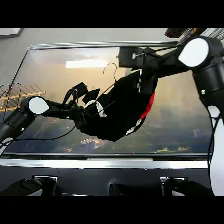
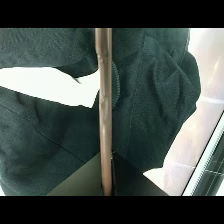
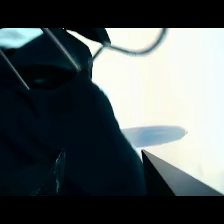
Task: Fold the clothes and pants, and hang the long-sleeved shirts on hangers.
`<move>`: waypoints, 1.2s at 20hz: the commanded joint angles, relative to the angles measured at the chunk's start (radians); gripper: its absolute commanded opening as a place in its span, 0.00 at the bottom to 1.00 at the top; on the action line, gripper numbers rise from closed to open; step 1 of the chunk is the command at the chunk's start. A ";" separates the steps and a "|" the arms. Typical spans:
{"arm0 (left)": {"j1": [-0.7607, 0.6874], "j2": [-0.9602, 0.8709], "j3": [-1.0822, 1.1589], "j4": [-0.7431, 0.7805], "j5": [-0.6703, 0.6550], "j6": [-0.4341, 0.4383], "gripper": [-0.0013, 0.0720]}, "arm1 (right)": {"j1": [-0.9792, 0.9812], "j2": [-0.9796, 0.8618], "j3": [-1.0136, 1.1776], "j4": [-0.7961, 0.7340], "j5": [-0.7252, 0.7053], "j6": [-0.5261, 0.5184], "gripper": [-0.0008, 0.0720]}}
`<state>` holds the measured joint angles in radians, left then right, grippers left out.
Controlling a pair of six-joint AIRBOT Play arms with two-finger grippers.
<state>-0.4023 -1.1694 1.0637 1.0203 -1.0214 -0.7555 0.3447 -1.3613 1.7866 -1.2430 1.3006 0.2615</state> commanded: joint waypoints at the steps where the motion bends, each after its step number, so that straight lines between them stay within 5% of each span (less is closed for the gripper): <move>1: 0.000 0.000 0.001 0.000 -0.003 0.000 0.04 | 0.021 -0.028 0.001 0.014 -0.032 -0.067 0.78; 8: 0.000 0.000 0.001 0.001 -0.010 0.015 0.04 | 0.021 -0.090 0.001 0.057 -0.009 -0.067 0.75; 12: 0.003 0.000 0.001 0.001 -0.010 0.015 0.04 | 0.019 -0.101 0.001 0.061 0.056 -0.067 0.50; 16: 0.004 0.000 0.001 0.001 -0.010 0.015 0.04 | -0.018 -0.096 0.001 0.074 0.153 -0.062 0.08; 20: 0.004 0.000 0.001 0.001 -0.008 0.014 0.06 | -0.050 -0.076 0.001 0.106 0.196 -0.054 0.06; 21: 0.004 0.000 0.001 0.001 -0.005 0.014 0.15 | -0.049 -0.068 0.001 0.107 0.197 -0.037 0.05; 23: 0.004 0.000 0.001 0.001 0.001 -0.015 0.48 | -0.048 -0.050 0.001 0.106 0.213 0.012 0.05; 24: 0.004 0.001 0.001 0.001 0.010 -0.069 0.52 | -0.048 -0.043 0.001 0.103 0.221 0.016 0.05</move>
<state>-0.3985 -1.1687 1.0649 1.0176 -1.0183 -0.7650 0.3012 -1.4242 1.7863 -1.1427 1.4948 0.2382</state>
